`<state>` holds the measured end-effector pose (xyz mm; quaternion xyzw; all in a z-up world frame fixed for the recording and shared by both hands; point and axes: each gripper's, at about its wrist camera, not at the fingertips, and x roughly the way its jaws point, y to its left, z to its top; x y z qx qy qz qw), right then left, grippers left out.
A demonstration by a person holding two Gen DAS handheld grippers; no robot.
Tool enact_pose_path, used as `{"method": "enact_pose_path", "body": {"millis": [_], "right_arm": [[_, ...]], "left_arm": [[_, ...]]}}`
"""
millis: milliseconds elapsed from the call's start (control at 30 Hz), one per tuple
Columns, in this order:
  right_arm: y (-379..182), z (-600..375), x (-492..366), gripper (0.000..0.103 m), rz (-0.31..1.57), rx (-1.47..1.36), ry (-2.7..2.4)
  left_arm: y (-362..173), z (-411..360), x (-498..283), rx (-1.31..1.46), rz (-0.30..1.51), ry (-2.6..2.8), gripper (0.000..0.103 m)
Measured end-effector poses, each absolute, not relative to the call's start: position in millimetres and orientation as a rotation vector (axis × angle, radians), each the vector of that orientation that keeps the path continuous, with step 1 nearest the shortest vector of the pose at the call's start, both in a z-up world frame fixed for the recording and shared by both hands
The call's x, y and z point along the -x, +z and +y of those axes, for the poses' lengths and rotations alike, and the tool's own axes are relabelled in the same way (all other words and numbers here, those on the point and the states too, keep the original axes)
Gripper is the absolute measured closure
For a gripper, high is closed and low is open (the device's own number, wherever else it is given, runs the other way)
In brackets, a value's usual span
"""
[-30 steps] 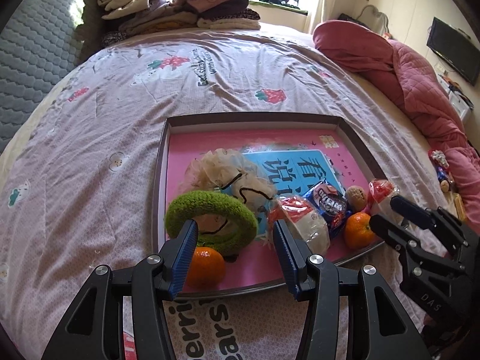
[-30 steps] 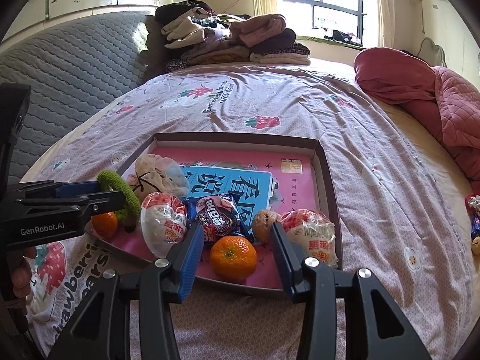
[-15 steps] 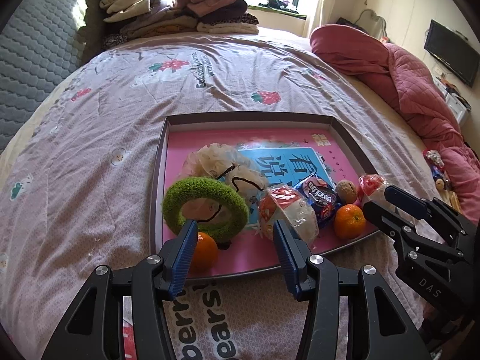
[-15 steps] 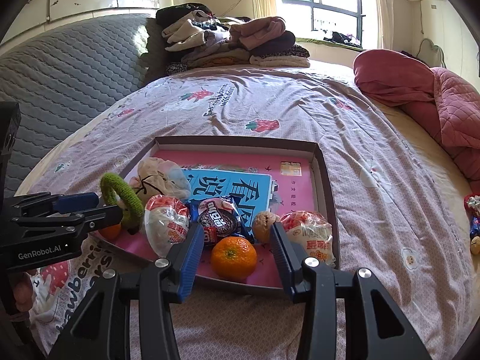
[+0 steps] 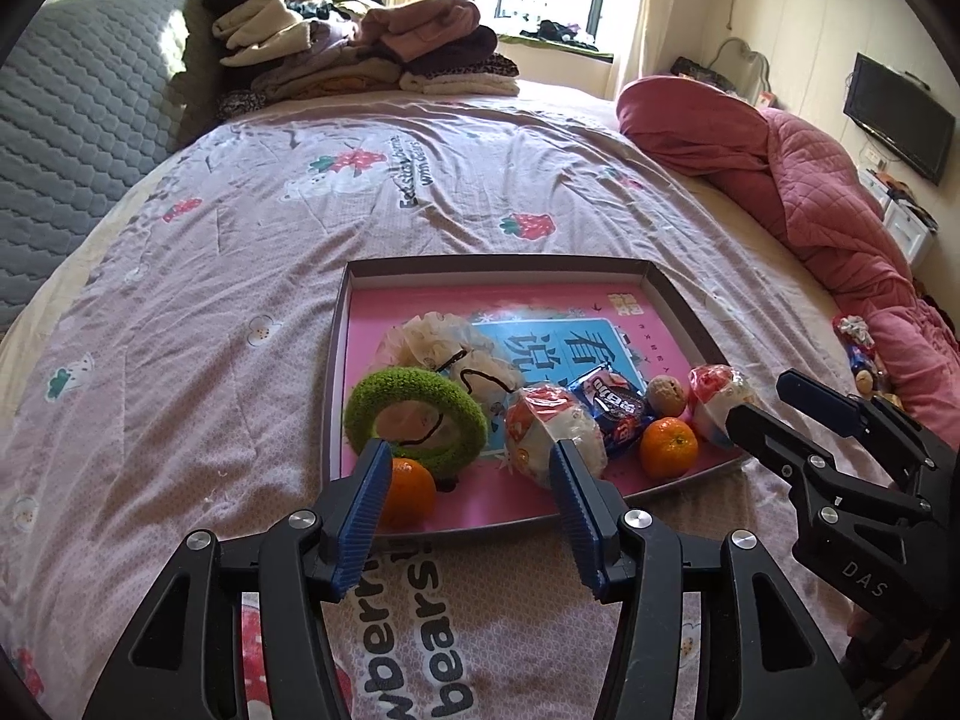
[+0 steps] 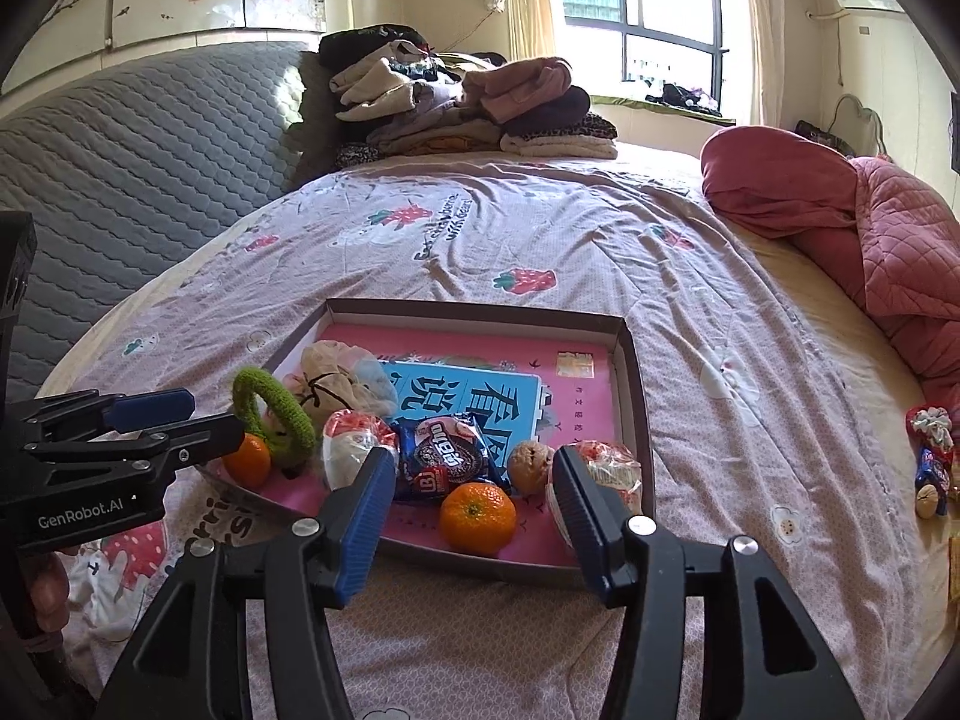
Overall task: Organize objects
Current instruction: 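Withdraw both open tools back from the tray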
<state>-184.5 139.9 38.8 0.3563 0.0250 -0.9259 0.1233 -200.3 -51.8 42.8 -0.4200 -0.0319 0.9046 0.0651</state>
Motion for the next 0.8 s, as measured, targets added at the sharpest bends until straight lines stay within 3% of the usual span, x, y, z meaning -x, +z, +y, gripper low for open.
{"method": "enact_pose_path", "body": {"millis": [800], "right_arm": [[68, 144, 157, 0.043, 0.072, -0.955, -2.738]], "left_arm": [[72, -52, 162, 1.17, -0.139, 2.748, 0.038]]}}
